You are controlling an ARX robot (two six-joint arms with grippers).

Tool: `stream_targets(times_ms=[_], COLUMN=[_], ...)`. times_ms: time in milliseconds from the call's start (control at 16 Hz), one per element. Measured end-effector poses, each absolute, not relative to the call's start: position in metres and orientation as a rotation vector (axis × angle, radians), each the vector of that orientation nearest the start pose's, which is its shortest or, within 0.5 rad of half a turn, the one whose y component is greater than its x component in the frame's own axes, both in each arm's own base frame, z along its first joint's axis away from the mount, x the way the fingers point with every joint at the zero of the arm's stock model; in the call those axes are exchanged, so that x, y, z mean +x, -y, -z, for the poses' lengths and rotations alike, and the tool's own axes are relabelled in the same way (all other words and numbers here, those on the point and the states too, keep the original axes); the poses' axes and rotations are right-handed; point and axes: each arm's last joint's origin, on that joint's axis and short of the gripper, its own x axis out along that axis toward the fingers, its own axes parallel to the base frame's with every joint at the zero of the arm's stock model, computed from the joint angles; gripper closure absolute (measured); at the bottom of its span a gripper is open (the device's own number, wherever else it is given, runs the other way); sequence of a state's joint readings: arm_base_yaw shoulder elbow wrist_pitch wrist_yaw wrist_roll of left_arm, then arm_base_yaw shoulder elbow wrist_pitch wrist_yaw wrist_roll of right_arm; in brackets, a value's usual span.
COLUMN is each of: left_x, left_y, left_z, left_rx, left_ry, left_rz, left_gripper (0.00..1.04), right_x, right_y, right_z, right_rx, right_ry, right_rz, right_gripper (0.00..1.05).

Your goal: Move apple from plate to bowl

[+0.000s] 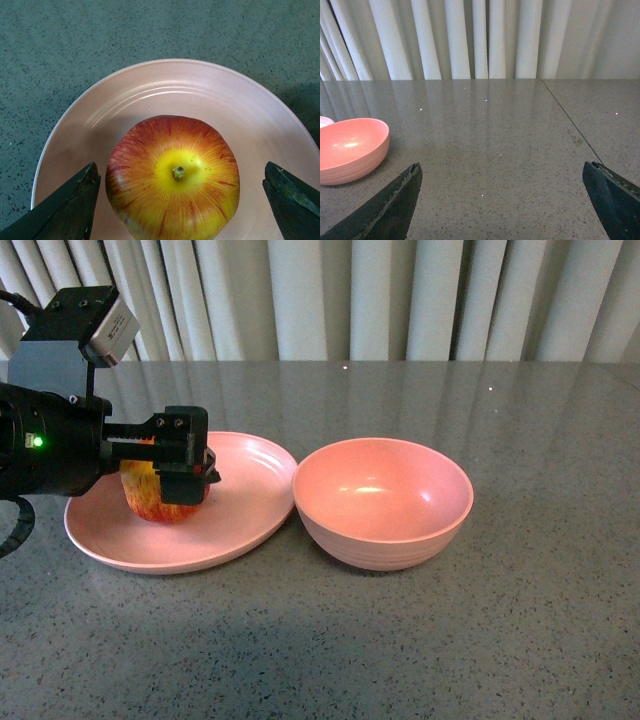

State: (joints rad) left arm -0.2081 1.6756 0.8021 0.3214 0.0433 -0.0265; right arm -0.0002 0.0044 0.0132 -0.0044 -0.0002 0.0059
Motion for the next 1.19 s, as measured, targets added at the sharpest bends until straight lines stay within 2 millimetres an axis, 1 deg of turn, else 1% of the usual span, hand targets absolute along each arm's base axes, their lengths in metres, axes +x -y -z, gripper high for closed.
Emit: stream_targets(times_ms=[125, 188, 312, 375, 438, 562, 688, 750, 875, 938, 1000, 1062, 1188], left_x=[0.325, 0.325, 0.323, 0.321, 0.317, 0.311, 0.305, 0.300, 0.295, 0.292, 0.290, 0.289, 0.291], left_y=[0.070, 0.070, 0.070, 0.069, 0.071, 0.080, 0.100, 0.117, 0.143, 0.161, 0.180, 0.192, 0.202], left_z=[-0.166, -0.166, -0.171, -0.177, -0.187, -0.209, -0.233, -0.247, -0.258, -0.258, -0.251, -0.242, -0.228], left_rx=[0.021, 0.023, 0.026, 0.026, 0.030, 0.041, 0.052, 0.070, 0.086, 0.097, 0.112, 0.123, 0.118], left_ry=[-0.564, -0.564, -0.563, -0.547, -0.523, -0.475, -0.413, -0.374, -0.347, -0.344, -0.358, -0.380, -0.413], left_rz=[0.235, 0.232, 0.225, 0.224, 0.227, 0.252, 0.312, 0.360, 0.422, 0.461, 0.499, 0.526, 0.540], left_gripper=[0.34, 0.40, 0.45, 0.46, 0.46, 0.47, 0.47, 0.47, 0.47, 0.48, 0.48, 0.48, 0.48], right_x=[0.097, 0.097, 0.097, 0.097, 0.097, 0.097, 0.097, 0.097, 0.097, 0.097, 0.097, 0.097, 0.097], right_y=[0.000, 0.000, 0.000, 0.000, 0.000, 0.000, 0.000, 0.000, 0.000, 0.000, 0.000, 0.000, 0.000], right_z=[-0.167, -0.167, -0.167, -0.167, -0.167, -0.167, -0.167, -0.167, -0.167, -0.167, -0.167, -0.167, -0.167], right_rx=[0.006, 0.006, 0.006, 0.006, 0.006, 0.006, 0.006, 0.006, 0.006, 0.006, 0.006, 0.006, 0.006], right_ry=[0.004, 0.004, 0.004, 0.004, 0.004, 0.004, 0.004, 0.004, 0.004, 0.004, 0.004, 0.004, 0.004], right_rz=[0.000, 0.000, 0.000, 0.000, 0.000, 0.000, 0.000, 0.000, 0.000, 0.000, 0.000, 0.000, 0.000], right_gripper=[0.07, 0.07, 0.07, 0.07, 0.07, 0.07, 0.07, 0.07, 0.07, 0.07, 0.07, 0.07, 0.07])
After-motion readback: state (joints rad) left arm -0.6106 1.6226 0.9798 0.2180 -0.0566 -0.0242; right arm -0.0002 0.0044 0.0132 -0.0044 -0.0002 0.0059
